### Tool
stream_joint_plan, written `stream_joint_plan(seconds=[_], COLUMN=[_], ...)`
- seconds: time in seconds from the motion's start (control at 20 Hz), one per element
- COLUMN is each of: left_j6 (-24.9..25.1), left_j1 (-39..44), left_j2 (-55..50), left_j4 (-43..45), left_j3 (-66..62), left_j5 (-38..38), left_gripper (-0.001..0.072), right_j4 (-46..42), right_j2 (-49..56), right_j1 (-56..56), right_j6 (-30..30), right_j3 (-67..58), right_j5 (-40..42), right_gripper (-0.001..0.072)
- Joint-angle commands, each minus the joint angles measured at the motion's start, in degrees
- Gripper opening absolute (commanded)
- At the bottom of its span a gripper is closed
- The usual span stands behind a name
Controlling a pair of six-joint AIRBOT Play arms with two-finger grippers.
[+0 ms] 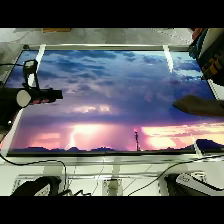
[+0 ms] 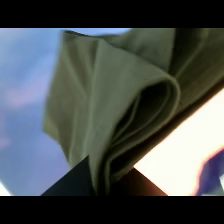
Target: Fold the clothes and pants, and hang the long-sleeved shirts on hangers.
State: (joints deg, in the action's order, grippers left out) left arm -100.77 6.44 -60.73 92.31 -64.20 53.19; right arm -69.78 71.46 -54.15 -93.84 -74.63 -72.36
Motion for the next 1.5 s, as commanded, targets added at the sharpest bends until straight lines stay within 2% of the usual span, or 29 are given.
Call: stream_joint_plan(seconds=[0.0, 0.05, 0.1, 0.15, 0.2, 0.25, 0.3, 0.4, 0.45, 0.5, 0.55, 0.75, 0.95, 1.1, 1.25, 1.45], left_j6=[-1.3, -1.3, -1.3, -1.3, -1.3, -1.3, -1.3, -1.3, -1.3, -1.3, -1.3, -1.3, -1.3, -1.3, -1.3, -1.3], left_j1=[-0.8, -0.8, -0.8, -0.8, -0.8, -0.8, -0.8, -0.8, -0.8, -0.8, -0.8, -0.8, -0.8, -0.8, -0.8, -0.8], left_j2=[1.0, 1.0, 1.0, 1.0, 1.0, 1.0, 1.0, 1.0, 1.0, 1.0, 1.0, 1.0, 1.0, 1.0, 1.0, 1.0], left_j4=[0.7, 0.7, 0.7, 0.7, 0.7, 0.7, 0.7, 0.7, 0.7, 0.7, 0.7, 0.7, 0.7, 0.7, 0.7, 0.7], left_j3=[0.0, 0.0, 0.0, 0.0, 0.0, 0.0, 0.0, 0.0, 0.0, 0.0, 0.0, 0.0, 0.0, 0.0, 0.0, 0.0], left_j5=[0.1, -0.1, 0.0, -0.1, -0.1, 0.0, 0.0, 0.0, 0.0, 0.0, 0.0, 0.0, 0.0, 0.0, 0.0, 0.0], left_gripper=[0.0017, 0.0018, 0.0018, 0.0018, 0.0018, 0.0018, 0.0018, 0.0018, 0.0018, 0.0018, 0.0018, 0.0018, 0.0018, 0.0018, 0.0018, 0.0018], right_j4=[-11.4, -12.3, -12.8, -13.2, -13.4, -13.8, -14.1, -14.0, -13.6, -12.6, -11.2, -2.1, -2.4, -6.5, -13.0, -21.1], right_j2=[-1.4, -1.4, -1.4, -1.4, -1.4, -1.4, -1.4, -1.4, -1.4, -1.4, -1.4, -1.4, -1.4, -1.4, -2.3, -8.7], right_j1=[-11.0, -12.6, -13.6, -14.4, -14.9, -15.1, -15.1, -15.1, -15.1, -15.1, -15.1, -7.1, 17.2, 37.2, 53.4, 65.2], right_j6=[-12.7, -13.6, -13.6, -13.6, -13.6, -12.8, -12.8, -12.6, -11.0, -8.3, -7.6, -6.0, -1.0, 2.1, 2.3, -3.0], right_j3=[0.9, 1.0, 1.1, 1.1, 1.1, 1.1, 1.1, 1.1, 1.1, 1.1, 1.1, 1.1, 1.1, 1.1, 1.1, 1.0], right_j5=[-10.1, -12.1, -12.3, -11.9, -11.8, -11.5, -10.8, -9.9, -9.2, -8.9, -9.1, -8.5, -7.3, -3.7, 0.7, 7.8], right_gripper=[0.0018, 0.0019, 0.0052, 0.0251, 0.0567, 0.0675, 0.0677, 0.0657, 0.0486, 0.0211, 0.0016, 0.0018, 0.0018, 0.0018, 0.0018, 0.0017])
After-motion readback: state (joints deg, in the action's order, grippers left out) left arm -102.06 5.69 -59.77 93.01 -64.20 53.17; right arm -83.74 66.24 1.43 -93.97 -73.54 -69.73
